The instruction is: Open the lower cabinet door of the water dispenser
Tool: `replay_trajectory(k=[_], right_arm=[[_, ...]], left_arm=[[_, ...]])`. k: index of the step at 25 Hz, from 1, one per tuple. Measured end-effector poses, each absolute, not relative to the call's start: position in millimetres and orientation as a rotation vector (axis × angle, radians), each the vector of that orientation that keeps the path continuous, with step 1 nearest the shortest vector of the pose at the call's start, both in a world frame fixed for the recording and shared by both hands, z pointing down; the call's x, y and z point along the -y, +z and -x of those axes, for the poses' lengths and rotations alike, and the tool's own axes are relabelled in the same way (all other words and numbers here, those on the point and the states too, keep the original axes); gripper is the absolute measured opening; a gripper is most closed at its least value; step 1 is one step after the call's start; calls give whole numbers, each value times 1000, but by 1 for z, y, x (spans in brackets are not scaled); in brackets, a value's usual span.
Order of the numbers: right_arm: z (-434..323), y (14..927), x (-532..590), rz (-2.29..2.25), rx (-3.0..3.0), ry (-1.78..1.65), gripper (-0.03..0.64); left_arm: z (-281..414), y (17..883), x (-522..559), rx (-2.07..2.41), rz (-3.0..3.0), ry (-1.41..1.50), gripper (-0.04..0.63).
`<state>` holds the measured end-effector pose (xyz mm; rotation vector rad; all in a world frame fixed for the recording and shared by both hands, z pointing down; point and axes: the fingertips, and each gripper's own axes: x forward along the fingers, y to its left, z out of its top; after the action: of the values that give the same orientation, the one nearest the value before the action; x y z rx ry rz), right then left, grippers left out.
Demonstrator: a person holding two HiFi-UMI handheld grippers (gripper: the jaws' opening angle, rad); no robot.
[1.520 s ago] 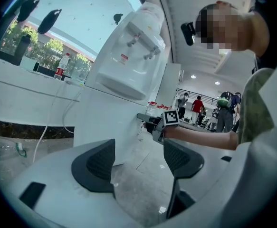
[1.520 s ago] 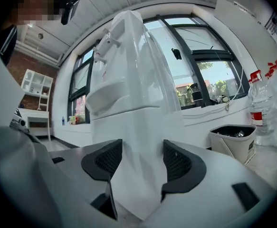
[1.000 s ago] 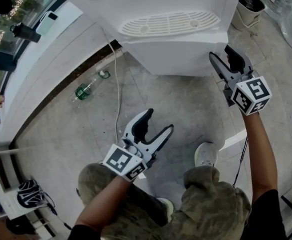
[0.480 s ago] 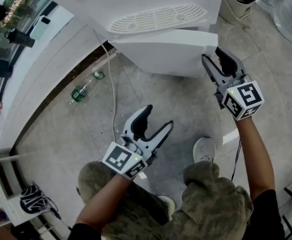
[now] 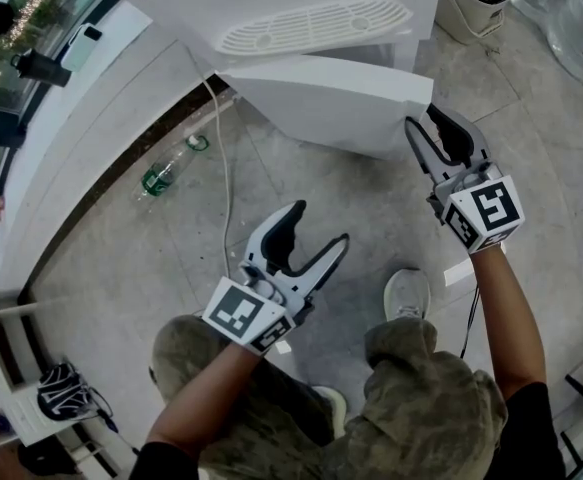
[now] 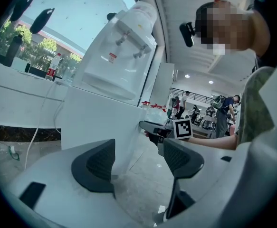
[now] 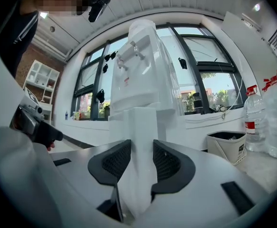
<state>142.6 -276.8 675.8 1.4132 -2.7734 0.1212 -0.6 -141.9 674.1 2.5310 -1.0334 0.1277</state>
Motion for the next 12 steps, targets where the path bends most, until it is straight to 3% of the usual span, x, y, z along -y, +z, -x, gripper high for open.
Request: replay_trajectory(k=[12], right_arm=[[-129,674,242,-1290,2847,170,124]], left_arm=[[-23,683,134,989,-2553,158,295]])
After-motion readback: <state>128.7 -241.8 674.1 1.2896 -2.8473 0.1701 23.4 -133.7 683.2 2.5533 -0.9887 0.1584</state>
